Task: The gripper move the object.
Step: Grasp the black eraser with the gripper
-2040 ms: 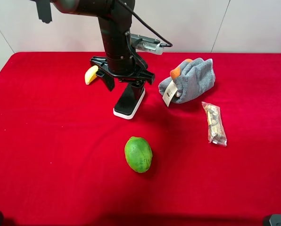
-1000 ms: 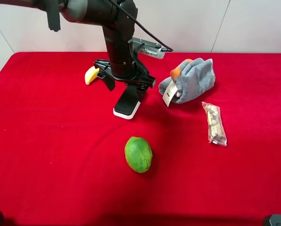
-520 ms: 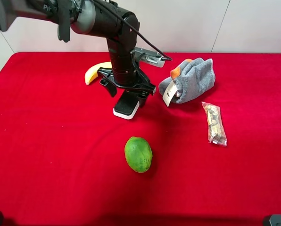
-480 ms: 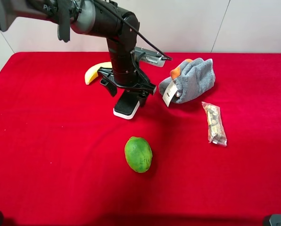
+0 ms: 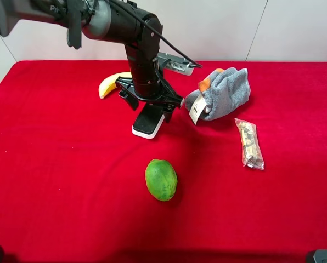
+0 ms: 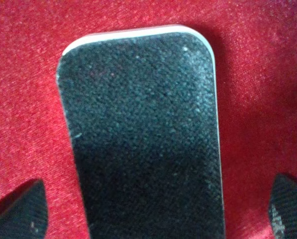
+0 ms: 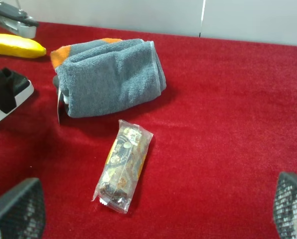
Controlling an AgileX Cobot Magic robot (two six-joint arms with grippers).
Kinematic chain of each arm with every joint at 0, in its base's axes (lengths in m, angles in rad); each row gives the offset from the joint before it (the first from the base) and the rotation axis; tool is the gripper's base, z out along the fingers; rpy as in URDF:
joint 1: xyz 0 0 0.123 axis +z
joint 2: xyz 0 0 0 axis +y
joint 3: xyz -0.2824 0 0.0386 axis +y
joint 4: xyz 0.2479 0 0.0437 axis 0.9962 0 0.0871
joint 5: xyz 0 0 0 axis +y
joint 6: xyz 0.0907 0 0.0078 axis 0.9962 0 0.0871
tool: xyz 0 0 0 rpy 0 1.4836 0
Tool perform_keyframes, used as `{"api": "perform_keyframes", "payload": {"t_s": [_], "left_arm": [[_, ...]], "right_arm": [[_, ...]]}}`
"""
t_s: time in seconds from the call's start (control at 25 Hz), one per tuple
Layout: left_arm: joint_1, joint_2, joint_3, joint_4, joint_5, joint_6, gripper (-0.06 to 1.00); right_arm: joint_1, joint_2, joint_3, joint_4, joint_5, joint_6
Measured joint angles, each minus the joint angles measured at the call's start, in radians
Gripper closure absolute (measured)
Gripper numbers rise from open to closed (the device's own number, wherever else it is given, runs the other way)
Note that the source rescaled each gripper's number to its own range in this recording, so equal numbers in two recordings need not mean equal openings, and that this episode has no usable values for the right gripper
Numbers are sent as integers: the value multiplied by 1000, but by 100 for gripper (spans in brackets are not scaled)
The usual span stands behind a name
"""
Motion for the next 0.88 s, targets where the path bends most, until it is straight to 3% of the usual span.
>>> {"api": "perform_keyframes", "payload": {"t_s": [0.88], "left_arm": [[0, 29, 0, -15, -52, 4, 26]], "right_arm": [[0, 0, 0, 0, 1, 0]]}}
